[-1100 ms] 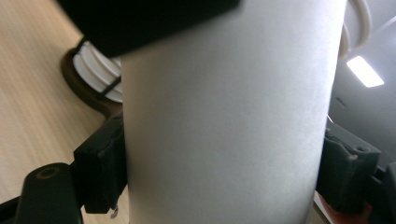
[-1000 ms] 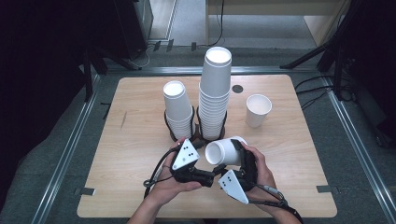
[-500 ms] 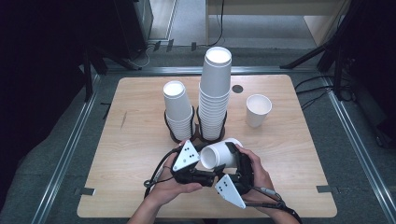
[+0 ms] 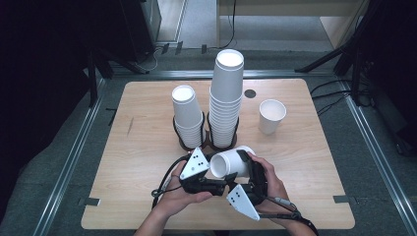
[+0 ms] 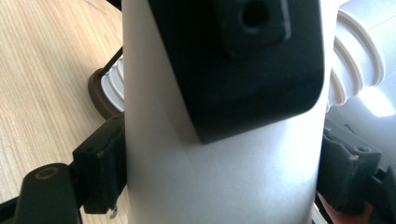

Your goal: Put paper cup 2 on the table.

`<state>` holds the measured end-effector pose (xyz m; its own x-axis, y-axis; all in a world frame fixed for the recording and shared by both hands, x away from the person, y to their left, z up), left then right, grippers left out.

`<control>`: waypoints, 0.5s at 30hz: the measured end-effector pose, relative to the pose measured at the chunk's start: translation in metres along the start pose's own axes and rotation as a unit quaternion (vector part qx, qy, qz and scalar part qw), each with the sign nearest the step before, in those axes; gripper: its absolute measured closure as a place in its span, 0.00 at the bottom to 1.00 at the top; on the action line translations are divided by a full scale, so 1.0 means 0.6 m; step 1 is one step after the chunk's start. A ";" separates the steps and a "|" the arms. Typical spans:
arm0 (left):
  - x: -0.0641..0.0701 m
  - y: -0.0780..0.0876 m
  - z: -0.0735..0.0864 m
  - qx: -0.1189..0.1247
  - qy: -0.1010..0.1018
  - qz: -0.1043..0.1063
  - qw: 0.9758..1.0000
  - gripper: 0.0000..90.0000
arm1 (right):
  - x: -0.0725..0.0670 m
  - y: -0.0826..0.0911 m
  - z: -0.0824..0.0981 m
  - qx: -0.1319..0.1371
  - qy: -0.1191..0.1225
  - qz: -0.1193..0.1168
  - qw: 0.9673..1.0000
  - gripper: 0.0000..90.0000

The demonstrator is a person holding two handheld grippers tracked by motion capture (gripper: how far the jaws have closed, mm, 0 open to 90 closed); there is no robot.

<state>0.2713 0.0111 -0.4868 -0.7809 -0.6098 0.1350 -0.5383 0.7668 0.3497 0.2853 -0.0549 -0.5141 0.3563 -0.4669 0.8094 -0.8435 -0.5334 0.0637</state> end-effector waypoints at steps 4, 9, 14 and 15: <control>0.000 0.001 -0.002 0.004 -0.002 -0.002 1.000 0.24 | 0.001 -0.002 -0.001 0.001 0.001 0.004 1.000 0.17; 0.000 0.002 -0.002 0.004 -0.002 0.000 1.000 0.25 | 0.001 -0.001 -0.003 -0.002 -0.019 0.002 1.000 0.16; -0.002 0.003 -0.001 0.003 0.000 0.004 1.000 0.26 | 0.000 -0.001 -0.003 0.000 -0.027 -0.006 1.000 0.16; -0.002 0.003 0.000 0.002 0.001 0.006 1.000 0.26 | 0.000 -0.001 -0.003 0.001 -0.028 -0.007 1.000 0.15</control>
Point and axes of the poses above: each handheld gripper's, and its own axes: y roughly backward along the jaws, z roughly out of its underside, x roughly to its right, the point moved 9 cm from there along -y, roughly forward along the jaws, and after that the axes turned 2 degrees about y, right-handed, at the moved point
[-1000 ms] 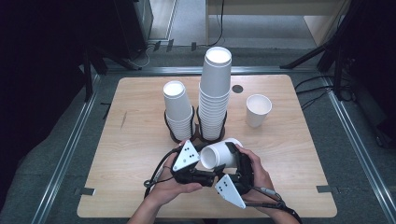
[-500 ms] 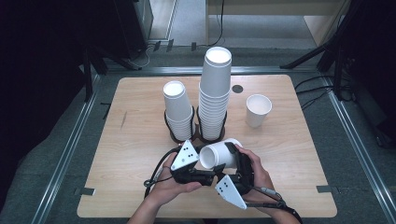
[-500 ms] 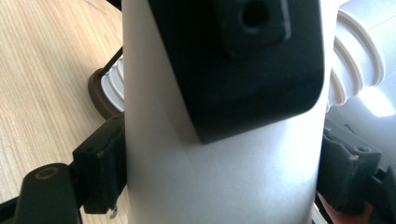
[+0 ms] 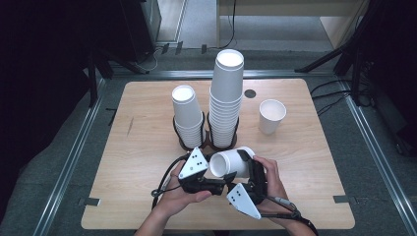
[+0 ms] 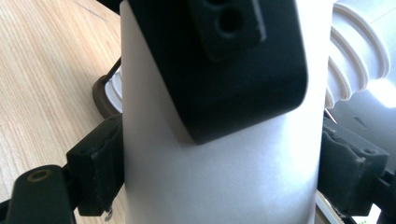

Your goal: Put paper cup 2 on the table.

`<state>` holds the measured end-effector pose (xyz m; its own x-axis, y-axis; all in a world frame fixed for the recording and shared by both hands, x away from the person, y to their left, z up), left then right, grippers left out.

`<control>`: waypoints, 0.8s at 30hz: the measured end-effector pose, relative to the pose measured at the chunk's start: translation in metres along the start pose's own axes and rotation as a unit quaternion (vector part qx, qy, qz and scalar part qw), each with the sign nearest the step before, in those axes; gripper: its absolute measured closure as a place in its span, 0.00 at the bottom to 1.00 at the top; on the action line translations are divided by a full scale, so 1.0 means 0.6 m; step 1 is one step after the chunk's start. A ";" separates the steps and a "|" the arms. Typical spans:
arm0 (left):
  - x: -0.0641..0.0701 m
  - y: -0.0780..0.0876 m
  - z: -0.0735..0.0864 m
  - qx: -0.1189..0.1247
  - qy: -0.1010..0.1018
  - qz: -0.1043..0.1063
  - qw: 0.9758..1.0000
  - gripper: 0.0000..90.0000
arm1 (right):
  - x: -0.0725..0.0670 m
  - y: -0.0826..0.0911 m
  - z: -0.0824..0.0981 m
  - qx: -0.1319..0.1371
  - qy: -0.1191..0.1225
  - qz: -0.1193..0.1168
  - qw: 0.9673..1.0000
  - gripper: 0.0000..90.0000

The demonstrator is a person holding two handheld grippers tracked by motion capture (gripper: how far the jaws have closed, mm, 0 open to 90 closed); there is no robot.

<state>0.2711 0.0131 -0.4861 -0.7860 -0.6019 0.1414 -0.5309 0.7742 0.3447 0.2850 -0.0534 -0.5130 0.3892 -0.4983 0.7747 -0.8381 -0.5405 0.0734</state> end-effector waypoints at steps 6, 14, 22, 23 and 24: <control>-0.001 0.000 0.001 -0.001 0.001 0.002 1.000 0.27 | 0.000 0.000 0.000 -0.001 -0.009 -0.003 1.000 0.14; -0.005 0.001 0.001 0.001 0.004 -0.001 1.000 0.27 | 0.007 0.002 -0.001 0.000 -0.025 -0.003 1.000 0.02; -0.011 0.004 -0.004 0.015 0.001 -0.014 1.000 0.27 | 0.012 0.007 -0.005 0.005 -0.031 -0.004 1.000 0.00; -0.011 0.005 -0.004 0.017 0.001 -0.013 1.000 0.27 | 0.013 0.008 -0.004 0.003 -0.034 -0.004 0.999 0.00; -0.012 0.005 -0.005 0.018 0.000 -0.016 1.000 0.27 | 0.015 0.009 -0.005 0.005 -0.036 -0.003 0.999 0.00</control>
Point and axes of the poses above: each handheld gripper's, and its own axes: y roughly backward along the jaws, z roughly out of its underside, x roughly to its right, the point moved 9 cm from there along -y, roughly forward along the jaws, and after that the axes turned 2 degrees about y, right-handed, at the moved point
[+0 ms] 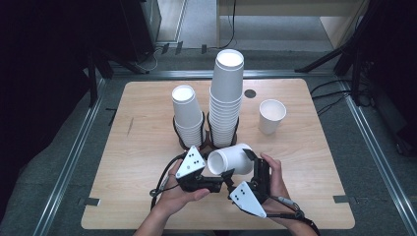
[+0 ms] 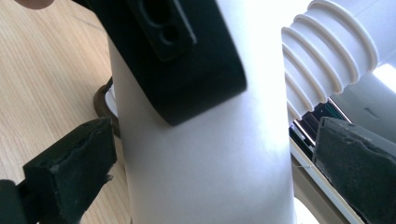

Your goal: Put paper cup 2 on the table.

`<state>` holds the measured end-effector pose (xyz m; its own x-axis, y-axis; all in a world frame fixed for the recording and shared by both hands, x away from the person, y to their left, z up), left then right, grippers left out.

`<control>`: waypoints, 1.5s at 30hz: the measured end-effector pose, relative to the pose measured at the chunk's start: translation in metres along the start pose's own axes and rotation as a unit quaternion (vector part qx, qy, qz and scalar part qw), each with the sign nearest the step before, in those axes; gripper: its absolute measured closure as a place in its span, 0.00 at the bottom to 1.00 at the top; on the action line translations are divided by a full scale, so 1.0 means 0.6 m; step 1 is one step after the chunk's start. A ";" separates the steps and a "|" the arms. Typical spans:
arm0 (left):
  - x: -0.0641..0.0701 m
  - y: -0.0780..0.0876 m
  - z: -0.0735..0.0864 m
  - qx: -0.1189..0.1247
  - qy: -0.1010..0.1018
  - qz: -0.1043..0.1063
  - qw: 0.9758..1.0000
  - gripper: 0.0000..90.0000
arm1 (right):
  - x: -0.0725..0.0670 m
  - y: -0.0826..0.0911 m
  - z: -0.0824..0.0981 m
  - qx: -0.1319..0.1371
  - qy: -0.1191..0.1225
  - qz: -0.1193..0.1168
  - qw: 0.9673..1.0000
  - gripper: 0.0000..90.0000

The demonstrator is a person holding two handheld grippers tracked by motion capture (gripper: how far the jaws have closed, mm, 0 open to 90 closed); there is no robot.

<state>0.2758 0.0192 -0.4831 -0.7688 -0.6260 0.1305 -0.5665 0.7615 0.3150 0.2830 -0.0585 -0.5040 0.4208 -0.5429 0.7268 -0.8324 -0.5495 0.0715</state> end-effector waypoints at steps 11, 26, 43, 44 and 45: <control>-0.008 0.007 -0.011 0.030 -0.002 -0.018 0.999 0.27 | 0.012 0.014 -0.023 0.011 -0.019 0.008 1.000 0.00; -0.014 0.022 -0.031 0.080 -0.010 -0.042 0.996 0.27 | 0.015 0.029 -0.040 0.006 -0.071 0.003 0.997 0.00; -0.023 0.036 -0.044 0.113 0.000 -0.055 0.992 0.27 | 0.018 0.033 -0.046 0.005 -0.171 -0.015 0.985 0.00; -0.024 0.037 -0.045 0.116 0.000 -0.054 0.992 0.27 | 0.018 0.033 -0.045 0.002 -0.178 -0.018 0.984 0.00; -0.024 0.038 -0.046 0.118 0.000 -0.056 0.992 0.27 | 0.019 0.032 -0.045 0.002 -0.186 -0.019 0.982 0.00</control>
Point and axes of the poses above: each handheld gripper's, and its own axes: y roughly backward along the jaws, z roughly out of its underside, x roughly to its right, the point moved 9 cm from there along -y, roughly forward along the jaws, and after that the axes turned 2 degrees about y, right-handed, at the moved point
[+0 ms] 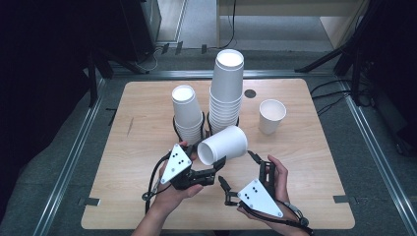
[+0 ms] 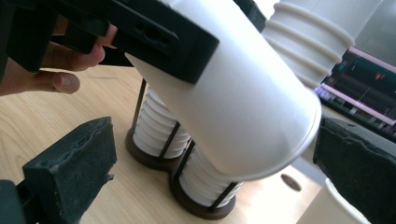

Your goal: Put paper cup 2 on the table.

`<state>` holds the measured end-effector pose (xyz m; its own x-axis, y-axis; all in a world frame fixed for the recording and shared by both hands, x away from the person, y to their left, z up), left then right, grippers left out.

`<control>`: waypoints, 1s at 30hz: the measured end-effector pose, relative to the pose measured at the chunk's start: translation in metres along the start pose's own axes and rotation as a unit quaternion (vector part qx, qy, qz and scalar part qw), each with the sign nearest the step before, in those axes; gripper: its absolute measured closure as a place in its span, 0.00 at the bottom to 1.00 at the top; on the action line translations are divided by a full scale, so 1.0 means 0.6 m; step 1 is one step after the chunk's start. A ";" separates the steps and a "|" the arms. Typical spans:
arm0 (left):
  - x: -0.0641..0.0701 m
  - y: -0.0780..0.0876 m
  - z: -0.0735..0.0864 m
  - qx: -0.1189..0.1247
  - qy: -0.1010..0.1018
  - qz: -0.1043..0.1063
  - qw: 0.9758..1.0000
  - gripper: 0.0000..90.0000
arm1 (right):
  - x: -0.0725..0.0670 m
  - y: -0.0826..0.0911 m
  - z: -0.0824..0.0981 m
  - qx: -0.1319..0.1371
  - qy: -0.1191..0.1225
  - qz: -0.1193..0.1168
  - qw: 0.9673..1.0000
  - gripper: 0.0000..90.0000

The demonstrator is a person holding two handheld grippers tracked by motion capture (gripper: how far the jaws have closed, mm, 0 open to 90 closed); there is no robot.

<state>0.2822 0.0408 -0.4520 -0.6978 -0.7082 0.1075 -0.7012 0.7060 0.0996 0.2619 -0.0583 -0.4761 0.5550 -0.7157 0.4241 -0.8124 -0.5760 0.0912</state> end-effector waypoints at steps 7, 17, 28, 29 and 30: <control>-0.003 0.002 -0.005 0.012 0.002 -0.005 1.000 0.27 | 0.004 0.003 -0.002 -0.008 -0.059 -0.010 0.998 0.00; -0.007 0.002 -0.010 0.034 0.013 -0.012 0.999 0.27 | 0.012 0.007 -0.009 -0.016 -0.158 -0.031 0.987 0.00; -0.014 0.007 -0.015 0.050 0.027 -0.013 0.998 0.27 | 0.022 0.013 -0.025 -0.016 -0.293 -0.054 0.954 0.05; -0.014 0.007 -0.015 0.050 0.027 -0.013 0.998 0.27 | 0.024 0.013 -0.026 -0.018 -0.314 -0.056 0.948 0.05; -0.014 0.007 -0.015 0.051 0.027 -0.014 0.998 0.27 | 0.025 0.013 -0.026 -0.019 -0.326 -0.057 0.944 0.05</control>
<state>0.2866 0.0500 -0.4437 -0.6705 -0.7246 0.1591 -0.7336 0.6796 0.0032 0.2610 -0.0675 -0.4548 0.6208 -0.7485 -0.2330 -0.7403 -0.6576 0.1401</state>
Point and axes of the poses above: each handheld gripper's, and its own axes: y roughly backward along the jaws, z roughly out of its underside, x roughly to its right, the point moved 9 cm from there along -y, roughly forward along the jaws, and after that the axes turned 2 degrees about y, right-handed, at the moved point
